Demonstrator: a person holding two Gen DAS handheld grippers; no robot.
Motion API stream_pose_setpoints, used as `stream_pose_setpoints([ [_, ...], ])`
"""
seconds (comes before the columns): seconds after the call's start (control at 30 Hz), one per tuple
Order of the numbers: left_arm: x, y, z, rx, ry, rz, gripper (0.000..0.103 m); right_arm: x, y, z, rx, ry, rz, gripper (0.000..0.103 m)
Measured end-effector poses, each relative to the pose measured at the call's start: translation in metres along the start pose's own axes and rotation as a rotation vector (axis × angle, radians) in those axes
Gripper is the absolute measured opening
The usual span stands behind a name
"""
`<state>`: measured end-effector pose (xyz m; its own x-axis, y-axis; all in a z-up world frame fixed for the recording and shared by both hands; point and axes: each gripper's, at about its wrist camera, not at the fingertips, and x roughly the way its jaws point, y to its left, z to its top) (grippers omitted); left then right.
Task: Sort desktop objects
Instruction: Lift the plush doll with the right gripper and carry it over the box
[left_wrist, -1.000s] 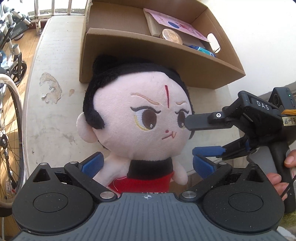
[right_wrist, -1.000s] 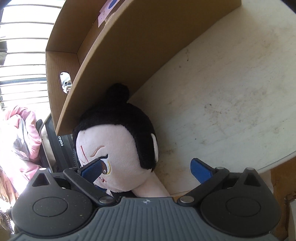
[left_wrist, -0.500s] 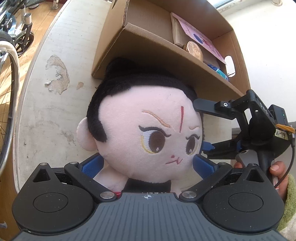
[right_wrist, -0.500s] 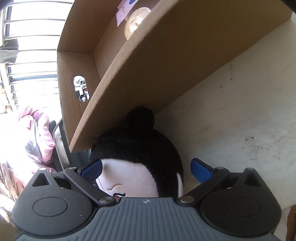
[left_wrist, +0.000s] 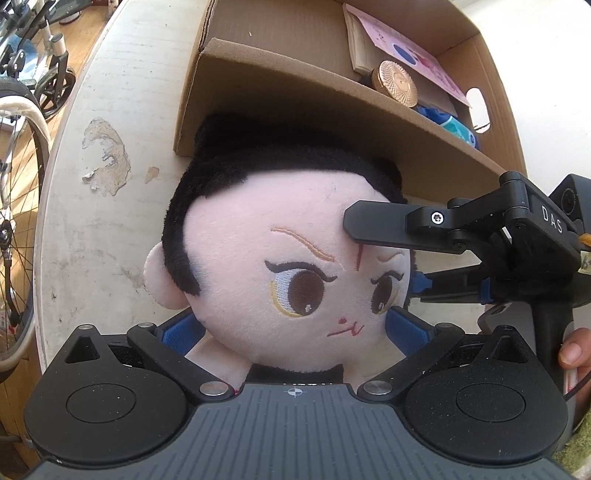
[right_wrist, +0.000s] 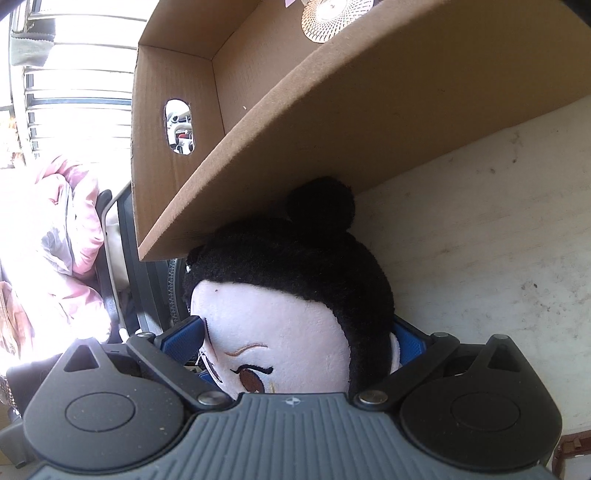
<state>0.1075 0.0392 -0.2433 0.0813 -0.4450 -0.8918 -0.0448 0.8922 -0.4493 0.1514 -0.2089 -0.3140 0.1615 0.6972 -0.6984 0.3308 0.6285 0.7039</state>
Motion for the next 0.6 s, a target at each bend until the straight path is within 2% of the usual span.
stream_pose_setpoints([
  [0.4, 0.006, -0.011, 0.002, 0.012, 0.016, 0.073, 0.103, 0.006, -0.01, 0.005, -0.002, 0.035, 0.025, 0.103],
  [0.6, 0.008, -0.012, 0.003, 0.009, 0.02, 0.087, 0.103, 0.007, -0.01, 0.006, 0.012, 0.047, 0.019, 0.103],
])
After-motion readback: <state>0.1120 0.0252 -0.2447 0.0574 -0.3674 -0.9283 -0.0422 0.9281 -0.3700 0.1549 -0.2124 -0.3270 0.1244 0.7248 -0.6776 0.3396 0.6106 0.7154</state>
